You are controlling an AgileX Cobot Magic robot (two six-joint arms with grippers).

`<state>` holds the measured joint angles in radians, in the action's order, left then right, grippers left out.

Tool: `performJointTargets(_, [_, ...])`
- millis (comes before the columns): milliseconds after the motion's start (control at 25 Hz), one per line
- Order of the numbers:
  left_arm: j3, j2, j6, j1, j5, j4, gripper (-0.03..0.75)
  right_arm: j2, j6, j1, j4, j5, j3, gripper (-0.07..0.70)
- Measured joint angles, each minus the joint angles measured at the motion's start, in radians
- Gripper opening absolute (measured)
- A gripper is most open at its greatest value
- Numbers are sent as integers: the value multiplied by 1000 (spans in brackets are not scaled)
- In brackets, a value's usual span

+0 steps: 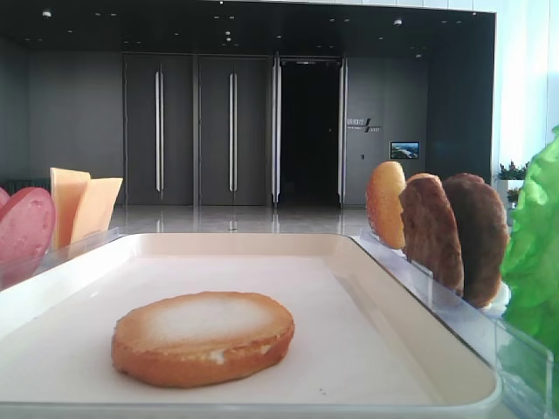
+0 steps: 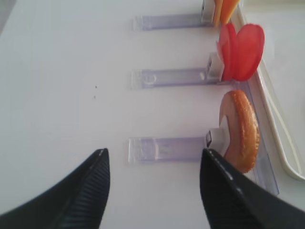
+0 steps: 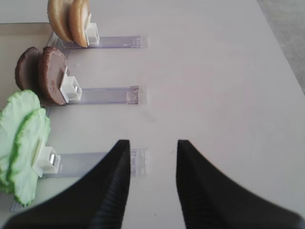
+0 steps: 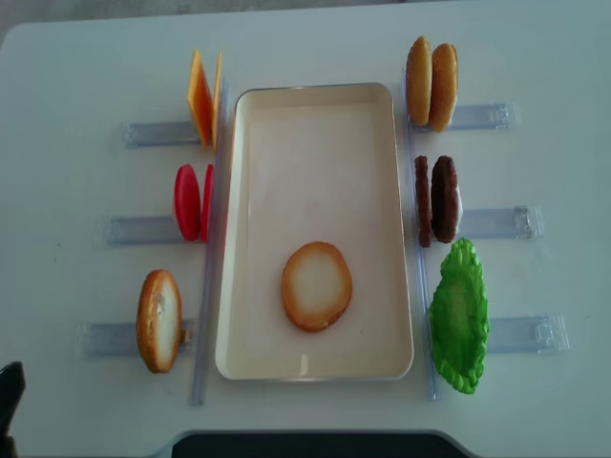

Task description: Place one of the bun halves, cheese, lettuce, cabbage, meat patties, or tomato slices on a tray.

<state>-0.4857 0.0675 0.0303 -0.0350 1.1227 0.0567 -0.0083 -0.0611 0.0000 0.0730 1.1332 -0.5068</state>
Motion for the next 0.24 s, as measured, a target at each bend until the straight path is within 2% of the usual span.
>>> performJointTargets(80, [9,-63,7,0,-11,0,447,0,0,0,0,0,0,235])
performJointTargets(240, [14,-83,11,0,-12,4,426,0,0,0,0,0,0,235])
